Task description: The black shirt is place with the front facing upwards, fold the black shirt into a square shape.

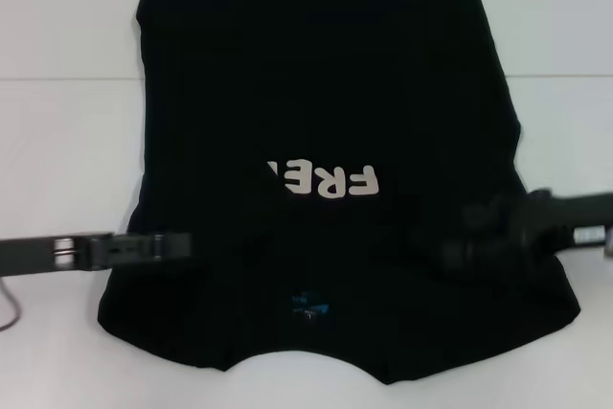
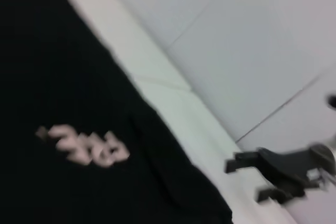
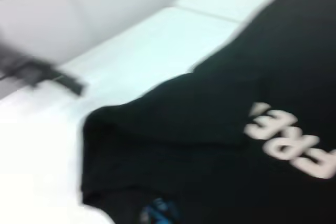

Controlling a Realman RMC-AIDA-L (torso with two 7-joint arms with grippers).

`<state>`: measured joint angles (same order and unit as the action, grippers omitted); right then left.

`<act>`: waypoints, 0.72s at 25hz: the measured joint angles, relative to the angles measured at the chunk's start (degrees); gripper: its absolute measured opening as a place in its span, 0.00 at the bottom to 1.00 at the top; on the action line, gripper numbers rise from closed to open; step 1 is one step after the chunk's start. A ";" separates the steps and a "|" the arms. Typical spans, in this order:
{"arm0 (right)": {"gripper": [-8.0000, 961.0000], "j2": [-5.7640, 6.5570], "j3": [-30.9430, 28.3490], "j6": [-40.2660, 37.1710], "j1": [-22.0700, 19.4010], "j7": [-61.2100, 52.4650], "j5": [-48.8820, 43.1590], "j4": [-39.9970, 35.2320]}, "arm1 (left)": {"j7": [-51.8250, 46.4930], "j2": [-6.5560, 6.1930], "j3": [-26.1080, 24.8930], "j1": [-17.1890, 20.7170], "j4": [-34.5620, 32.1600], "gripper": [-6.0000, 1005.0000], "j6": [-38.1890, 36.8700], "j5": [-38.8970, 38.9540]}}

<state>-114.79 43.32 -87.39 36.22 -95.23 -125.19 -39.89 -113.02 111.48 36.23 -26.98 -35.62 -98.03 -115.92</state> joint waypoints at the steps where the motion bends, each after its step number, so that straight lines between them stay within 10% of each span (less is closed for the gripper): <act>1: 0.71 -0.98 -0.14 -0.34 -0.76 2.08 0.00 -0.68 | -2.04 -0.35 -0.35 0.11 -0.67 0.78 -0.27 -1.01; 7: 0.94 -4.80 0.13 2.99 -3.97 13.58 -0.22 -1.99 | -14.39 -1.04 -4.05 0.30 -6.04 0.77 0.99 -11.17; 18: 0.95 -5.07 -0.26 5.61 -4.23 18.61 0.47 -0.60 | -23.89 -0.90 -3.83 -3.19 -7.81 0.74 7.59 -25.31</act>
<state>-119.86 43.06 -81.79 31.99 -76.62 -124.72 -40.49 -136.92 110.58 32.40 -30.18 -43.44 -90.44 -141.23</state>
